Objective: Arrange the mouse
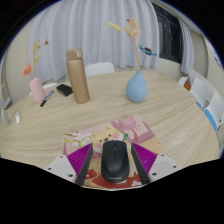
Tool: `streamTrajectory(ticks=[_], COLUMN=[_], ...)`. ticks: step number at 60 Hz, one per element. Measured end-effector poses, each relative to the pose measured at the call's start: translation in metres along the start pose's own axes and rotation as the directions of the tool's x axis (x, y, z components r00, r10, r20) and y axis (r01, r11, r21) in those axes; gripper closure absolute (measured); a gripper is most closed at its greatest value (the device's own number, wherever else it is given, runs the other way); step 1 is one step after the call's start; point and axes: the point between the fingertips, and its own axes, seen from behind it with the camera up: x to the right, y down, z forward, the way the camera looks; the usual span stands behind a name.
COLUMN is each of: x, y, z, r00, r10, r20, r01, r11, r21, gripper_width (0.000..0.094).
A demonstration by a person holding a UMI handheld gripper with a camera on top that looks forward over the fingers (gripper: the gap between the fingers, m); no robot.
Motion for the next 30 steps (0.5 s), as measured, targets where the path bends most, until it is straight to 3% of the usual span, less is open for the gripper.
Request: streamTrajectory(ticks=[3,15,30], x=[-0.007,-0.084,-0.218], y=[-0.009,-0.013,0.089], z=[-0.014,-0.122,-0.247], r00=[1.000,0.996,0.975], r10=[-0.010,-0.068,-0.124], r20=[0.005,0.056,0.184], r01=[0.010,0.062,0.119], r11=[1.000,0.994,0.992], r21=[0.024,0.093,0.037], gripper_width=[0.0067,0.0082,0.0079])
